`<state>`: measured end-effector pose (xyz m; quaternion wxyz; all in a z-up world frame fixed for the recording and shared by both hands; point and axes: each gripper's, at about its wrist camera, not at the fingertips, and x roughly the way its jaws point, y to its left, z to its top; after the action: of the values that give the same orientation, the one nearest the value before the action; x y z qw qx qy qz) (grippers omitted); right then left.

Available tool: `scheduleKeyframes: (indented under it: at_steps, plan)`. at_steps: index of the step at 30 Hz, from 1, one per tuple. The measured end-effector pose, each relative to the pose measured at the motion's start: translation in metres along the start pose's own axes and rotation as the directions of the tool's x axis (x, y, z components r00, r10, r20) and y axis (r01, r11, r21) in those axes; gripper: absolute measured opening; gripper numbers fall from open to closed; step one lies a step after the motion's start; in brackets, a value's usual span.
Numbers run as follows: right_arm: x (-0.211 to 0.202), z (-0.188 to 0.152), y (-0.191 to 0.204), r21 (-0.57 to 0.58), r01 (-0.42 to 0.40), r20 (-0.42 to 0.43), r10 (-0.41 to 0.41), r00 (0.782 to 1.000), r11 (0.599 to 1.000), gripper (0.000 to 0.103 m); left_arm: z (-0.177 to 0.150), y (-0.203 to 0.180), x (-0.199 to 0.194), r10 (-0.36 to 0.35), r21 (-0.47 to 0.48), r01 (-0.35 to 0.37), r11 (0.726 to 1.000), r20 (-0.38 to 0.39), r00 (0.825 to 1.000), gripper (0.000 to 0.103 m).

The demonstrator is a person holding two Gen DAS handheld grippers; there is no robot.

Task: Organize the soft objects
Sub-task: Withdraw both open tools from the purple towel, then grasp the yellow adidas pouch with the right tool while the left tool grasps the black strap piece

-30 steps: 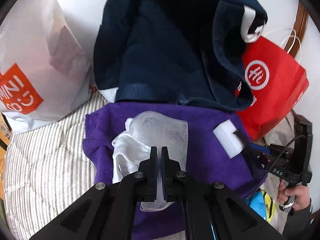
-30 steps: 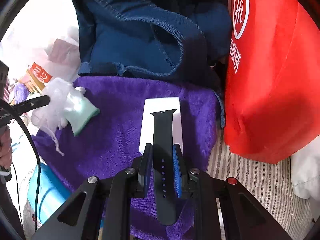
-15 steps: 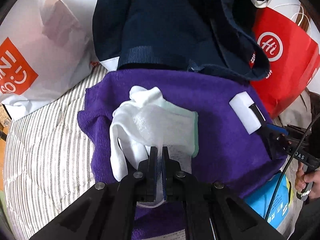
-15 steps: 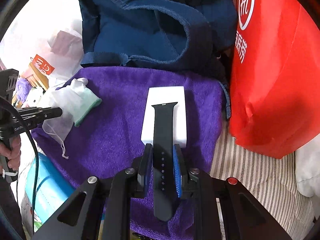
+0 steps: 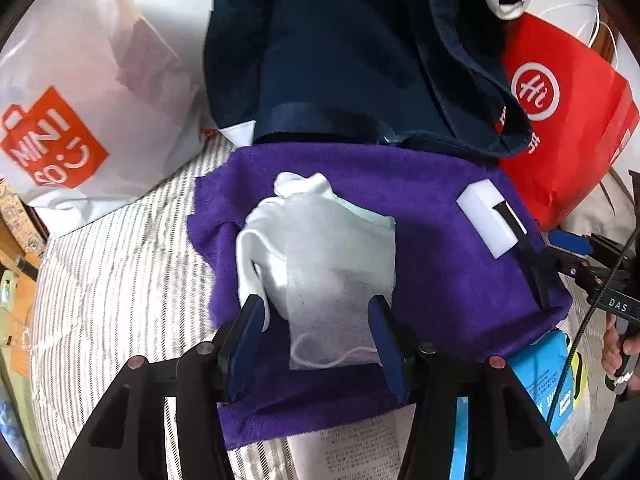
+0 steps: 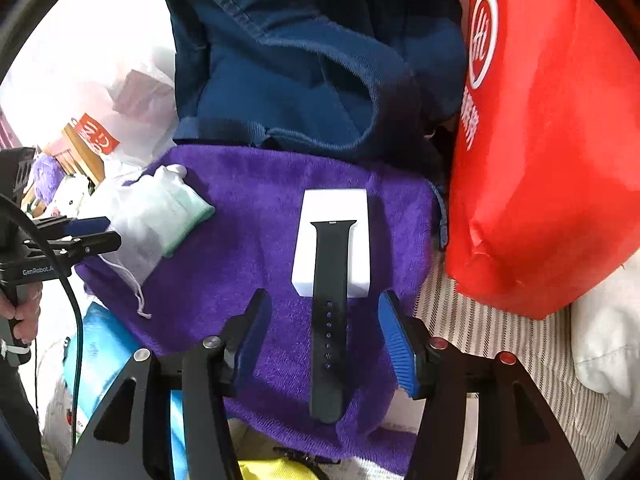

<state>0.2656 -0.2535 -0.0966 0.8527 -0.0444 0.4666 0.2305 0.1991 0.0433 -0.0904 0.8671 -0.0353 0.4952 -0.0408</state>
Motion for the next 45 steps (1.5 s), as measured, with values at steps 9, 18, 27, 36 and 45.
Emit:
scheduleKeyframes:
  at_steps: [9,18,27,36,45]
  plan:
    - [-0.046,-0.019,-0.003,0.011,0.014,0.023,-0.015,1.0,1.0,0.057,-0.01,0.01,-0.03,0.018,-0.042,-0.017,0.999,0.028,0.999,0.052]
    - [-0.08,-0.078,-0.003,0.022,-0.039,-0.012,0.04,0.999,0.999,0.078,-0.032,0.013,-0.059,0.006,-0.079,-0.001,0.997,0.058,0.998,0.058]
    - [-0.065,-0.122,0.009,-0.039,-0.049,-0.108,0.045,0.993,0.998,0.087,-0.058,0.016,-0.077,-0.002,-0.113,0.009,0.994,0.07,0.998,0.065]
    - [-0.041,-0.133,0.017,-0.099,-0.04,-0.138,0.026,0.99,0.994,0.087,-0.093,0.026,-0.082,0.046,-0.128,-0.042,0.991,0.026,0.999,0.065]
    - [-0.028,-0.134,0.025,-0.142,-0.052,-0.119,0.035,0.992,0.988,0.084,-0.127,0.04,-0.075,0.072,-0.179,-0.075,0.981,-0.024,0.997,0.065]
